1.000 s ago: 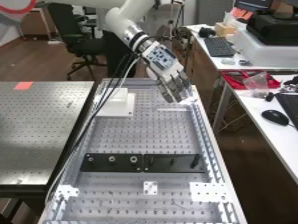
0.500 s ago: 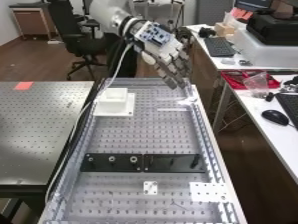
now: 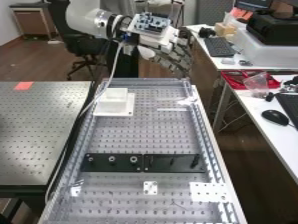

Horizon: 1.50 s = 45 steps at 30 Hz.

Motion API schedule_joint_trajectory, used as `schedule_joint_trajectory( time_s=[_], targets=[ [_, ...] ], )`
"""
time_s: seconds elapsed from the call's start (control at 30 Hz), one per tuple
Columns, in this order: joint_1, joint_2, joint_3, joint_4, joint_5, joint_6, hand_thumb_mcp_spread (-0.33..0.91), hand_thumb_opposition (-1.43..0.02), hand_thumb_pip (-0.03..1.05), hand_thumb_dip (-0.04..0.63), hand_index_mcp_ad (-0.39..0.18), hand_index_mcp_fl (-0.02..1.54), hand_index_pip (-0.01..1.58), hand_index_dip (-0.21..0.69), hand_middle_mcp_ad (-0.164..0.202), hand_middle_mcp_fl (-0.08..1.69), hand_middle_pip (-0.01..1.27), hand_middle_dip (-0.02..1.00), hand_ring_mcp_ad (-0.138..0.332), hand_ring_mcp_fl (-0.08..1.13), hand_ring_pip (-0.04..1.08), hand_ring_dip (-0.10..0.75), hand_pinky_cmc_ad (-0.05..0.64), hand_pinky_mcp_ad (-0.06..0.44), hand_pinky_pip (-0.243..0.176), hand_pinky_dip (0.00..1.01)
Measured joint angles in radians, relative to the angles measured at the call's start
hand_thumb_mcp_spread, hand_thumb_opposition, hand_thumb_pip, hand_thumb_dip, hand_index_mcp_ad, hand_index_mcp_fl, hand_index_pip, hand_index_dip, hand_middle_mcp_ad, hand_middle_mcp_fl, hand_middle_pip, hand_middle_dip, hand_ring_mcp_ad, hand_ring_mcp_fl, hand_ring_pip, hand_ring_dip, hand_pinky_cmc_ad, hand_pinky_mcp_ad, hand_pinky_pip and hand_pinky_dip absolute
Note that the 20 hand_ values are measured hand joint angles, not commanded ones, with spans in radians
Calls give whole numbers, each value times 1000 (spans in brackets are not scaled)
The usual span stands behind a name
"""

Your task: Grab the chopstick and place it in the clear container

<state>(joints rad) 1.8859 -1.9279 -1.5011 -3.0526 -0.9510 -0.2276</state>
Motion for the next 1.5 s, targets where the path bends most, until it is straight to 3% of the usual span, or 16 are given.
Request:
schedule_joint_trajectory(
  time_s=[0.13, 0.3, 0.63, 0.77, 0.97, 1.17, 1.5],
  targets=[
    [-55, 53, -73, 88, -152, -102, 363, -728, 562, 230, -40, 321, 401, 58, 80, 375, 206, 539, 145, 201, 236, 360, 365, 246, -75, 843],
    [-127, 105, -133, 156, -332, -247, 316, -714, 529, 175, -40, 258, 197, 154, 77, 367, 155, 536, 147, 145, 197, 358, 361, 250, -75, 876],
    [-229, 190, -226, 273, -531, -384, 258, -681, 501, 117, -45, 155, 86, 265, 89, 166, 113, 489, 148, 56, 115, 358, 365, 295, -75, 878],
    [-252, 208, -249, 316, -573, -410, 216, -674, 499, 99, -45, 124, 70, 281, 87, 154, 119, 471, 152, 16, 103, 346, 365, 307, -75, 819],
    [-267, 219, -254, 337, -562, -452, 180, -639, 482, 68, -42, 89, 73, 297, 91, 82, 120, 424, 150, 16, 112, 302, 365, 330, -75, 721],
    [-269, 215, -247, 383, -530, -445, 136, -637, 461, 30, -42, 38, 70, 304, 89, 61, 119, 379, 150, 16, 108, 271, 380, 330, -93, 627],
    [-224, 202, -190, 304, -378, -464, 70, -637, 518, 12, -45, 37, 70, 300, 91, 66, 124, 377, 150, 16, 108, 260, 401, 346, -93, 494]
  ],
)
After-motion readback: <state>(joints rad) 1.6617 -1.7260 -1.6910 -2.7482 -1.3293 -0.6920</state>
